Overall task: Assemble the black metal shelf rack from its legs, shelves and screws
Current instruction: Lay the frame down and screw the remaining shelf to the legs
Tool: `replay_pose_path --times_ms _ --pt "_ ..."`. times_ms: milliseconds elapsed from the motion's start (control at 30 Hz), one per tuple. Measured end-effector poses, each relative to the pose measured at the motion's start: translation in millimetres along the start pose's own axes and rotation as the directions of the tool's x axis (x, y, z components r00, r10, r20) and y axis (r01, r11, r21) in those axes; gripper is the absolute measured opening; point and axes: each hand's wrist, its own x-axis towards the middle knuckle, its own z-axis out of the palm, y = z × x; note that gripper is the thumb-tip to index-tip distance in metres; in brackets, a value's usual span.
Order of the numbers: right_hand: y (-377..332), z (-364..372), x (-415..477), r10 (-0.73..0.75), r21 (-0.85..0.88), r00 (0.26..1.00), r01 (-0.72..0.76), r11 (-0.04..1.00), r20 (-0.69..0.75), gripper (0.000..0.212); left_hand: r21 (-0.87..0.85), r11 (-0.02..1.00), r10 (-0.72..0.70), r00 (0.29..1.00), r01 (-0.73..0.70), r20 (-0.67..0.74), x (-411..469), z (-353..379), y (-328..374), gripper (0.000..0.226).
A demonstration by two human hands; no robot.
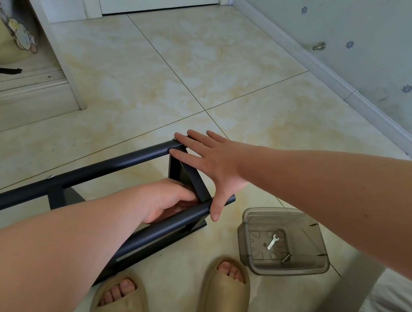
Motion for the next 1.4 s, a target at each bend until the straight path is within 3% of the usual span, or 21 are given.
replay_pose_path --times_ms 167,500,767,1000,1233,1400 --pt "-0.2 -0.1 0.0 0.002 -0.013 1.0 -0.002 1.0 0.002 0.161 -0.112 0.994 -0.015 0.999 0.019 0.036 3.7 -0.8 -1.9 0.036" --pt "-0.6 0.4 0.8 0.008 -0.017 1.0 -0.008 1.0 -0.001 0.162 0.008 1.0 0.009 1.0 -0.009 -0.023 5.0 2.3 0.8 0.039" --pt "-1.4 0.0 0.8 0.01 -0.017 1.0 -0.01 1.0 0.005 0.162 -0.128 0.992 -0.019 0.999 0.023 0.034 5.5 -0.8 -1.0 0.038" --pt "-1.2 -1.2 0.4 0.01 -0.017 1.0 -0.009 1.0 0.008 0.161 -0.014 1.0 -0.002 1.0 0.002 -0.014 3.7 1.8 0.9 0.037" --pt "-1.7 -2.2 0.3 0.013 -0.033 1.0 -0.013 0.999 0.012 0.161 -0.052 0.998 -0.023 0.999 0.025 0.044 0.8 -1.3 1.7 0.037" --pt "-2.4 -1.6 0.5 0.012 -0.029 1.0 -0.012 1.0 0.011 0.161 -0.065 0.998 -0.016 1.0 0.016 -0.005 1.0 0.5 -0.1 0.038"
